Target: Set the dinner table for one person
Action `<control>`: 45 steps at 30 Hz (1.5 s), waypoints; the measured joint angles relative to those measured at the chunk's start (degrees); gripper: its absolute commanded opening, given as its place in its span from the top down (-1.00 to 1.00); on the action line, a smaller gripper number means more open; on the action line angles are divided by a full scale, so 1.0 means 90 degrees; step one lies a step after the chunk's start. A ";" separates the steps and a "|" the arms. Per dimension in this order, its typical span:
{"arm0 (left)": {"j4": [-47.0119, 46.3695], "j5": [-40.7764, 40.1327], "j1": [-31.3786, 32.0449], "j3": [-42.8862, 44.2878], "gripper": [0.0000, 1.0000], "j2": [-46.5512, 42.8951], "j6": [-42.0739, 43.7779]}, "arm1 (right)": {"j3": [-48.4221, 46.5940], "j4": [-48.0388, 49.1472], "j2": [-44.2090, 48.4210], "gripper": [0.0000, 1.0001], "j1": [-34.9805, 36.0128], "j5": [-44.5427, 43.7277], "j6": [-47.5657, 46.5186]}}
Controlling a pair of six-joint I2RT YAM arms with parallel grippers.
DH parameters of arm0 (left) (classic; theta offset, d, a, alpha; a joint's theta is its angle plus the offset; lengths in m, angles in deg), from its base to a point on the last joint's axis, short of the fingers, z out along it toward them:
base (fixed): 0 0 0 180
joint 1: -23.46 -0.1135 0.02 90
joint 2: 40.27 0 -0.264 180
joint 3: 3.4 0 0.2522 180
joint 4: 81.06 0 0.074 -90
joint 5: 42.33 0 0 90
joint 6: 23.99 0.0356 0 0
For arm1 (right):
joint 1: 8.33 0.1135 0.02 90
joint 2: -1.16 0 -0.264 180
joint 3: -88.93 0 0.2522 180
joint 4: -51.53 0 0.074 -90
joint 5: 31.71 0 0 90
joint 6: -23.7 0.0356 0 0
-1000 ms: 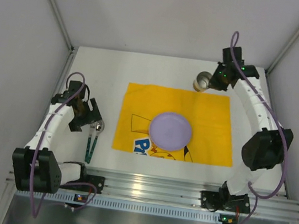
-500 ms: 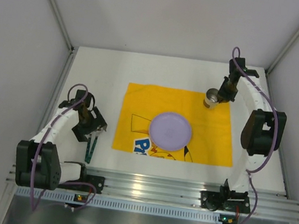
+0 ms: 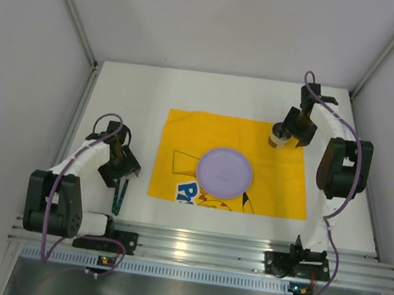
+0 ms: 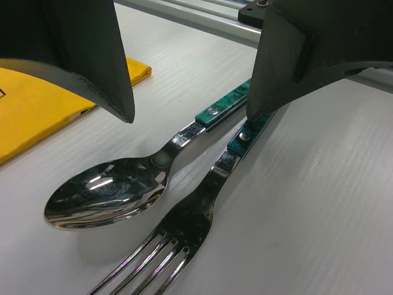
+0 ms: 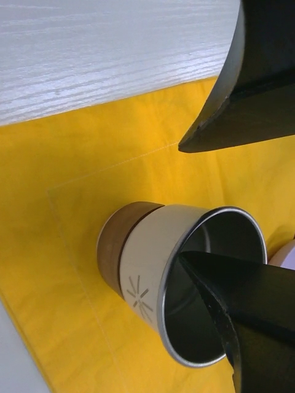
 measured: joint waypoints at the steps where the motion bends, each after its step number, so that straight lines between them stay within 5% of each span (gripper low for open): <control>1: -0.0049 -0.0041 0.0024 0.0000 -0.56 0.0063 0.0002 | 0.0070 0.0000 0.0017 -0.32 0.0000 0.0000 0.0000; 5: -0.0158 -0.0189 0.0170 0.0019 -0.47 0.0304 0.0019 | 0.0396 -0.0019 0.0199 -0.33 0.0000 0.0012 0.0012; 9: -0.0287 -0.0255 0.0214 0.0087 -0.07 0.0542 0.0032 | 0.0573 -0.0012 0.0539 -0.33 0.0000 0.0034 0.0056; 17: -0.0347 -0.0355 0.0219 0.0253 0.02 0.0952 0.0172 | 0.0877 -0.0024 0.1372 -0.33 0.0000 0.0146 0.0080; 23: -0.0391 -0.0194 0.0267 0.0529 0.75 0.1294 0.0328 | 0.1277 -0.0041 0.1787 -0.33 0.0000 0.0177 0.0112; 27: -0.0175 -0.0301 0.0277 0.0969 0.97 0.1698 0.0537 | 0.1452 -0.0073 0.1928 -0.36 0.0000 0.0197 0.0121; 34: -0.0160 -0.0891 0.0250 0.2149 1.00 0.2169 0.1032 | 0.1486 -0.0168 0.2404 -0.42 0.0124 0.0250 0.0126; 39: -0.0160 -0.0583 0.0240 0.3062 1.00 0.1899 0.1299 | 0.1207 -0.0044 0.2856 -0.42 0.1511 0.0384 -0.0005; 45: -0.0287 0.0838 0.0406 0.3912 1.00 0.1435 0.1171 | 0.1285 0.1341 0.2929 -0.38 0.3699 0.1994 0.0311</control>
